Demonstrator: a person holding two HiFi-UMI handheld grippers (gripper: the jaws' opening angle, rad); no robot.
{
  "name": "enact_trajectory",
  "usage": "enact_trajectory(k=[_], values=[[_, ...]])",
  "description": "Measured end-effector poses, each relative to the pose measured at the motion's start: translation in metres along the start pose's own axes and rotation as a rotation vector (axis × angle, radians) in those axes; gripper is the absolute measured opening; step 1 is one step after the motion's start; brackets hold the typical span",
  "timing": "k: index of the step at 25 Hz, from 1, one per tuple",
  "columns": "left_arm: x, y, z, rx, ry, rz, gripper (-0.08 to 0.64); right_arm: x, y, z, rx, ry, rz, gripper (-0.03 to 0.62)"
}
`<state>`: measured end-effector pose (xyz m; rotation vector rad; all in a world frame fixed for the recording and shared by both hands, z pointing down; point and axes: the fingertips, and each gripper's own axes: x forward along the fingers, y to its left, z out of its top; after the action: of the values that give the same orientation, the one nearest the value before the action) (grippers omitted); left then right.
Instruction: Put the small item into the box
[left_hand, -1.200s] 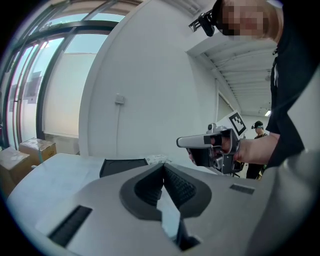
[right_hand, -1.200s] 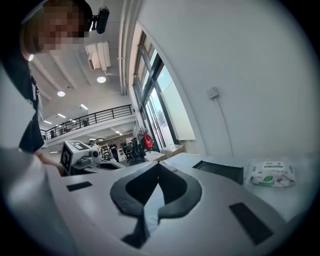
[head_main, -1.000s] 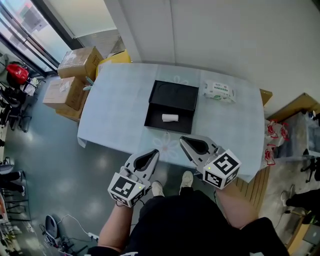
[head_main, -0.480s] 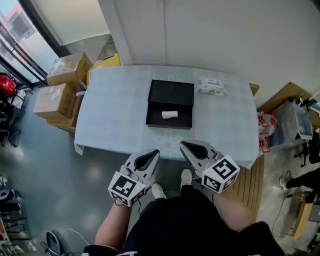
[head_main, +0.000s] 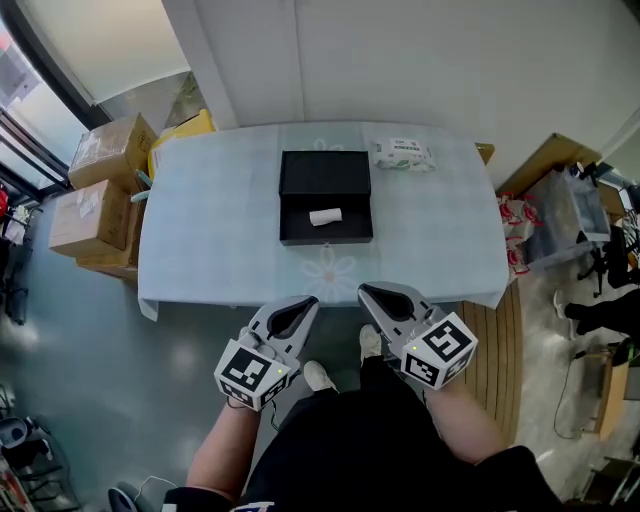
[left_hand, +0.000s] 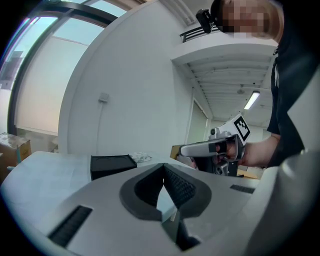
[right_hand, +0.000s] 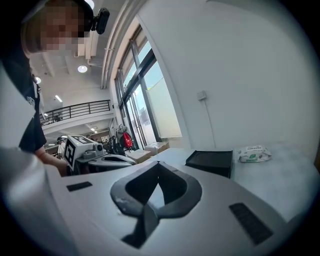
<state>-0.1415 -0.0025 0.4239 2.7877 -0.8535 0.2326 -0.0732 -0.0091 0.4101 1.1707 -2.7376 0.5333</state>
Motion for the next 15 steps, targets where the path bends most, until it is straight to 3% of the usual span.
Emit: enact_trajectory(k=[15], values=[[-0.01, -0.013, -0.001, 0.023, -0.003, -0.043, 0.008, -0.011, 0.014, -0.008, 0.005, -0.02, -0.036, 0.009]])
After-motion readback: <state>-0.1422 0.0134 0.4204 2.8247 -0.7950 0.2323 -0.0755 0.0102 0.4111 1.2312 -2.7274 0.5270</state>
